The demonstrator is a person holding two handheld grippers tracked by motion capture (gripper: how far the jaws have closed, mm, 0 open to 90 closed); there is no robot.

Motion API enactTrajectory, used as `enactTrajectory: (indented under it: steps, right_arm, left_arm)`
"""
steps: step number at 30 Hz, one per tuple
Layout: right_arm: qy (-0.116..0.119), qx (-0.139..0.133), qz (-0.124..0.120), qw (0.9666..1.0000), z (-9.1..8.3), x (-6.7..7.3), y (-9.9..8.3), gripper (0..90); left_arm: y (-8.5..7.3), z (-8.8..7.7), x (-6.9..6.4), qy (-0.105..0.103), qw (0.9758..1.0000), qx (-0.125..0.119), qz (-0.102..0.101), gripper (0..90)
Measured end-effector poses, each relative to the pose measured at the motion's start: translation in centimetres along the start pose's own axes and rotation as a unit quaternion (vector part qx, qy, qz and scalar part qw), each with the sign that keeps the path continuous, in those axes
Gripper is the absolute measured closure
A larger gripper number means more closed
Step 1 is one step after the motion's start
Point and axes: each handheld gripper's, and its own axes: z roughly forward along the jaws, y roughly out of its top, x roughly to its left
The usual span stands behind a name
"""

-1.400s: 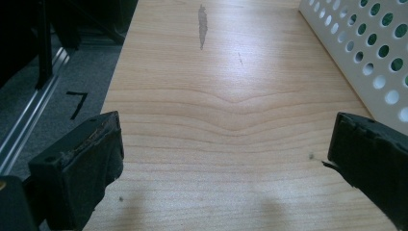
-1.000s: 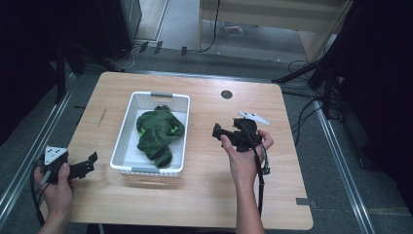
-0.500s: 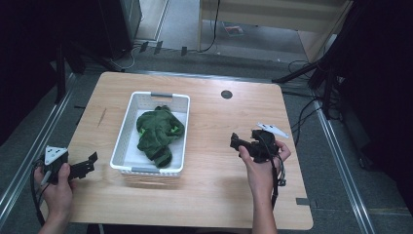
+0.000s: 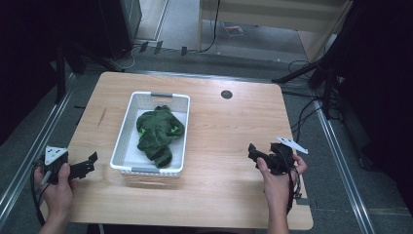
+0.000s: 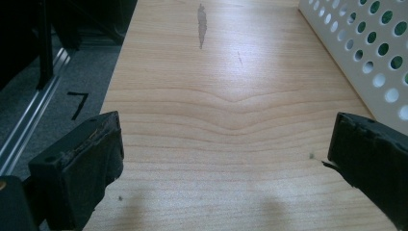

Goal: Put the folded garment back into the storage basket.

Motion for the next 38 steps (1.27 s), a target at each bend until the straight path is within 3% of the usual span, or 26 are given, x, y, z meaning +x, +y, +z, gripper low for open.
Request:
enactTrajectory:
  steps: [9,17,26,30,38]
  right_arm:
    - [-0.019,0.008,0.000,0.9998,0.0,-3.5,-2.2,0.9]
    - [-0.025,0.012,0.005,0.9996,0.4,-5.4,-4.2,1.1]
    - [-0.028,-0.001,-0.003,0.9996,0.2,-6.7,-5.9,1.1]
    - [-0.019,-0.027,0.011,0.9994,-0.2,-7.1,-6.3,2.0]
    - [-0.029,-0.039,-0.013,0.9987,-0.2,-6.4,-6.9,2.3]
  left_arm:
    - [0.0,0.0,0.0,0.001,1.0000,0.000,-0.001,0.1]
    - [0.0,0.0,0.0,0.001,1.0000,0.000,-0.001,0.0]
    - [0.0,0.0,0.0,0.001,1.0000,0.000,0.000,0.1]
    - [0.0,0.0,0.0,0.001,1.0000,0.001,-0.001,0.0]
    - [0.0,0.1,0.0,0.001,1.0000,0.002,-0.003,0.1]
